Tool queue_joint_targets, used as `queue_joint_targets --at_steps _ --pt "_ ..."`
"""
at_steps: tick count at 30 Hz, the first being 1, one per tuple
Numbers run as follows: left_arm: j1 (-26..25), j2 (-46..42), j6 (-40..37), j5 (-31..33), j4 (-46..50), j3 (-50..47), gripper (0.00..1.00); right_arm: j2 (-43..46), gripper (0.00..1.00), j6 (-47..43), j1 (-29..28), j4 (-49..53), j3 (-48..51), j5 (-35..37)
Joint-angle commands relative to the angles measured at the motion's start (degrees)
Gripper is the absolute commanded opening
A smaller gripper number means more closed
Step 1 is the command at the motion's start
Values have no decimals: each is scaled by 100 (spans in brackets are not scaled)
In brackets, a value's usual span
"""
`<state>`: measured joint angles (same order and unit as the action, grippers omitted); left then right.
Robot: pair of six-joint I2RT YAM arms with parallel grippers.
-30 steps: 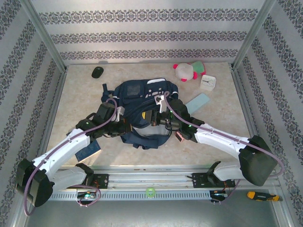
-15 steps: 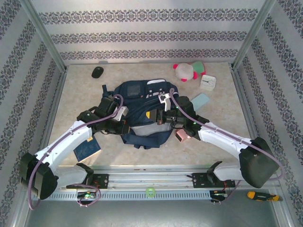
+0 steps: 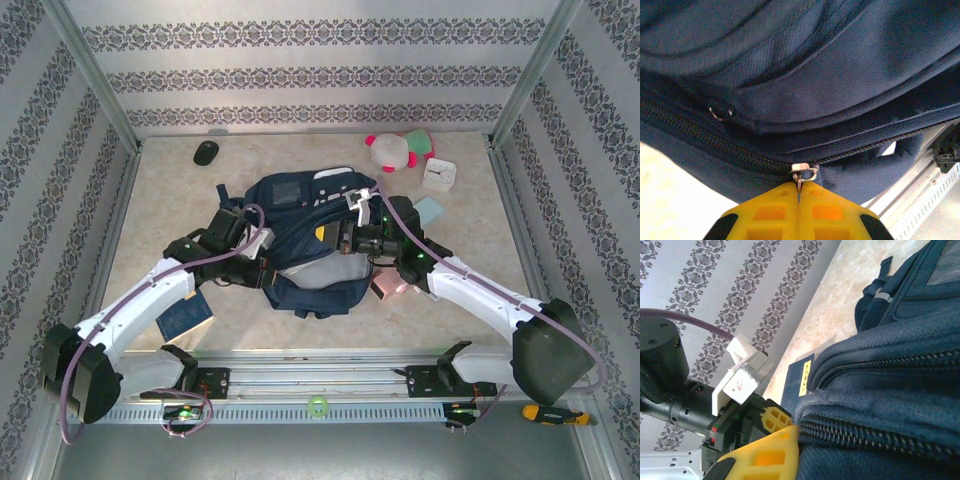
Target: Pack the student bag
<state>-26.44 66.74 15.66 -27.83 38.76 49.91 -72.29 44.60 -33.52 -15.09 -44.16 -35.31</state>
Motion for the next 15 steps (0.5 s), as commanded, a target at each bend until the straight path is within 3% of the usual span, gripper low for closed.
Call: queue_joint_targets --at_steps 1,5,15 --pt "94 -301 -222 769 324 57 0 98 0 18 -10 -374 -296 -365" --pt "138 -291 -476 1698 815 274 0 277 0 90 240 -330 -385 -615" --pt "135 316 -493 1451 -207 208 0 227 0 508 637 -366 -1279 -1357"
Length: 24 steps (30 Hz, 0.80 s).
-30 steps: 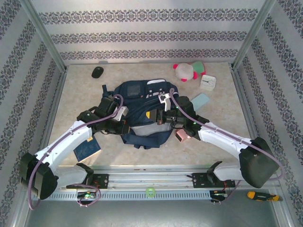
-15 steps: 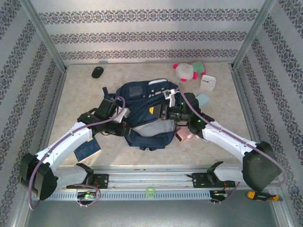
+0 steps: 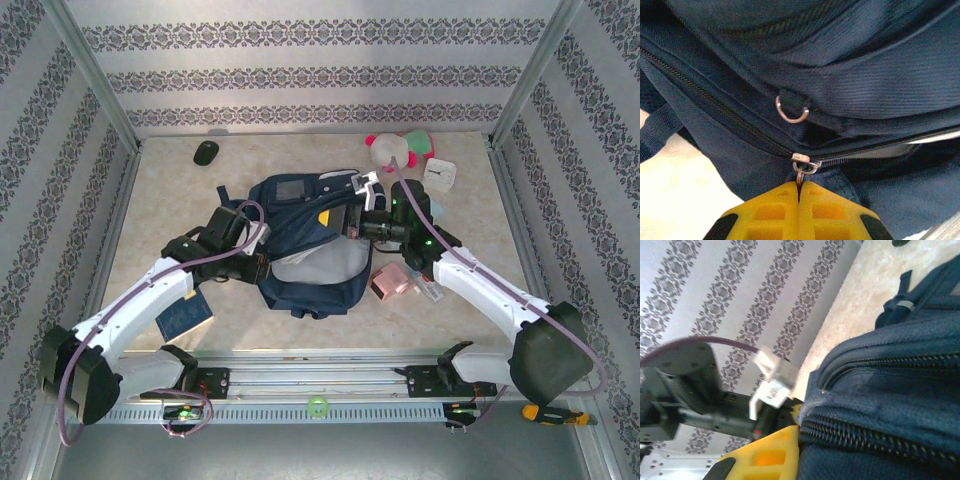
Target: Pack the student bag
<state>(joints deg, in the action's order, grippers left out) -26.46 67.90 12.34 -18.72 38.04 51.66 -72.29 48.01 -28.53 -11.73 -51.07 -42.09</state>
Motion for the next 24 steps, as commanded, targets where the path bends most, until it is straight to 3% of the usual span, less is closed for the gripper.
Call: queue_joint_targets --at_steps 1,7,11,15,17,20,21,24 --pt "142 265 -240 558 -169 82 0 200 0 217 191 -708 -665 -733" --pt "209 367 -596 493 -166 196 0 -47 0 492 592 -702 -978 -864" --pt "333 233 -519 846 -132 73 0 -287 0 552 634 -740 -1272 -1161" --pt "387 69 -206 -16 -448 -118 0 -379 0 490 551 -680 -1371 -1221" --pt "394 -125 66 -291 -736 -267 12 -395 0 468 540 -655 -1364 -1207" --pt "390 -540 387 -179 -957 -433 49 -398 0 277 525 -516 -1318 -1175" --pt "396 -686 455 -139 -981 -462 57 -413 0 223 533 -478 -1318 -1222" --pt "401 -1057 533 -81 -975 -518 60 -460 0 -54 557 -337 -1383 -1580"
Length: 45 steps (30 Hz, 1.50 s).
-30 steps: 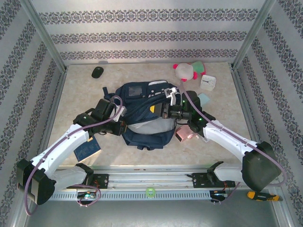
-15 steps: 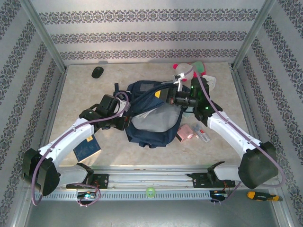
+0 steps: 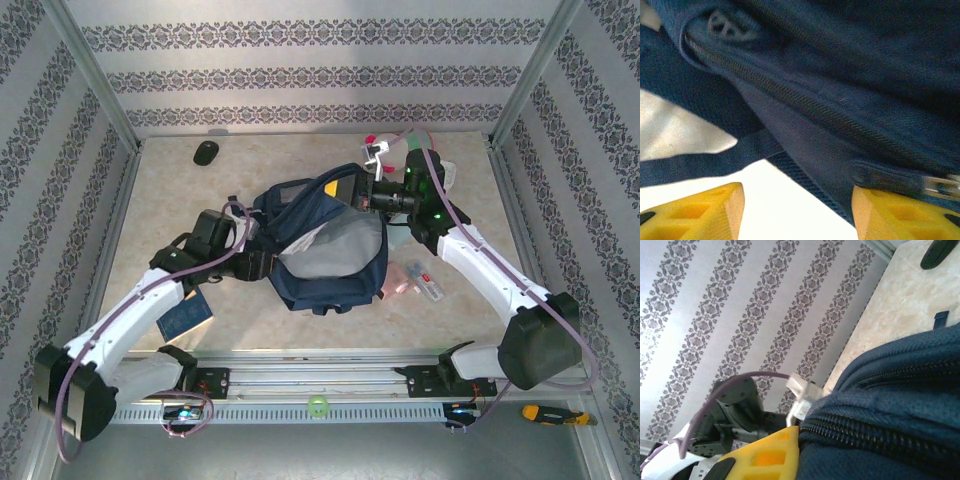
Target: Pack the student bag
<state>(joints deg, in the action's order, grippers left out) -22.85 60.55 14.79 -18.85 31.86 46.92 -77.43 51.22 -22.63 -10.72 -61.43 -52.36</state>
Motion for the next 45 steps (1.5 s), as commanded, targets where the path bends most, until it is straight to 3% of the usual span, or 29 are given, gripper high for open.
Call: queue_joint_targets --at_steps 1,4,7,13,16,22,29,33,39,45 --pt "40 -429 269 -120 -381 -76 60 31 0 -486 -16 -364 -373 -708" --pt "39 -770 -271 -654 -677 -362 64 -64 0 -786 50 -206 -453 -1321" --pt "41 -1139 -1667 -1413 -965 -695 60 -163 0 -909 112 -118 -516 -1706" --pt "38 -1526 -5012 -1503 -686 -950 67 -183 0 -1103 203 83 -524 -1758" --pt "42 -1249 -5726 -1704 -476 -852 68 -209 0 -1123 202 123 -524 -1684" --pt "25 -699 -5301 -2379 -645 -798 66 -154 0 -1194 201 214 -531 -1585" --pt "-18 -713 -4639 -2349 -1514 -1106 40 -141 0 -1185 206 235 -548 -1583" --pt "-130 -657 -4361 -2314 -1868 -1218 44 -135 0 -1146 190 228 -555 -1518" --pt "-394 -553 -4325 -1696 -2002 -1359 45 -97 0 -1101 203 220 -543 -1376" --pt "-462 -648 -4200 -530 -1856 -1374 21 -115 0 -1072 250 220 -591 -1443"
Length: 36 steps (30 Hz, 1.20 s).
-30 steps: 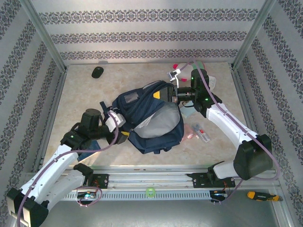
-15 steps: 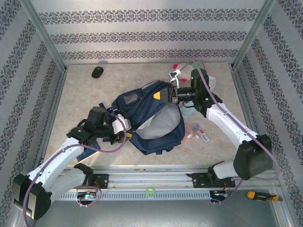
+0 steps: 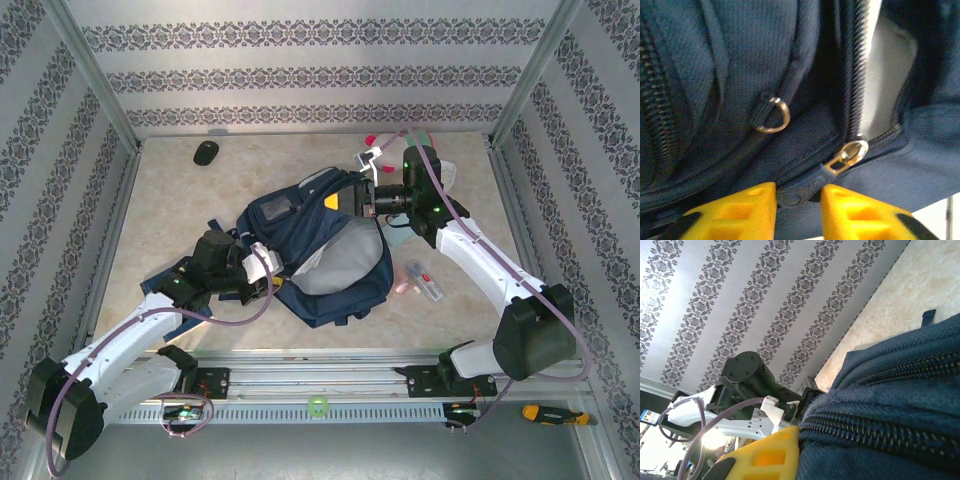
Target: Pack the student bag
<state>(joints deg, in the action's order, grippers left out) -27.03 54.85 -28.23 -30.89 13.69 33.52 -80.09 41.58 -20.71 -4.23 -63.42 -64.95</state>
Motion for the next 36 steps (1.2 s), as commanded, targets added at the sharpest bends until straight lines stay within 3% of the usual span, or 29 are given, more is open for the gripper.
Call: queue_joint_targets --at_steps 1,5,9,13,15,16,18,24,26,32,36 --pt "-37 -98 85 782 30 -17 15 156 0 -107 58 -428 -413 -214" --pt "-31 -61 65 1224 400 93 0 208 0 -79 59 -426 -475 -255" --pt "-31 -14 -2 1025 547 141 0 266 0 -67 58 -421 -527 -274" --pt "-31 -26 -20 340 590 186 1 240 0 -67 61 -402 -551 -273" --pt "-35 -76 44 -58 631 238 20 214 0 -95 63 -386 -545 -264" --pt "-32 -134 54 -221 635 241 35 205 0 -105 66 -378 -531 -256" --pt "-37 -296 38 -454 652 200 56 205 0 -135 67 -370 -506 -252" --pt "-46 -646 -14 -707 633 60 59 182 0 -159 67 -351 -493 -223" --pt "-85 -679 337 -363 112 -143 57 168 0 -141 35 -393 -496 -159" --pt "-291 -362 812 -757 -724 -266 58 170 0 -124 -3 -391 -465 -108" --pt "-452 -201 968 -231 -732 -318 56 187 0 -115 -6 -395 -461 -115"
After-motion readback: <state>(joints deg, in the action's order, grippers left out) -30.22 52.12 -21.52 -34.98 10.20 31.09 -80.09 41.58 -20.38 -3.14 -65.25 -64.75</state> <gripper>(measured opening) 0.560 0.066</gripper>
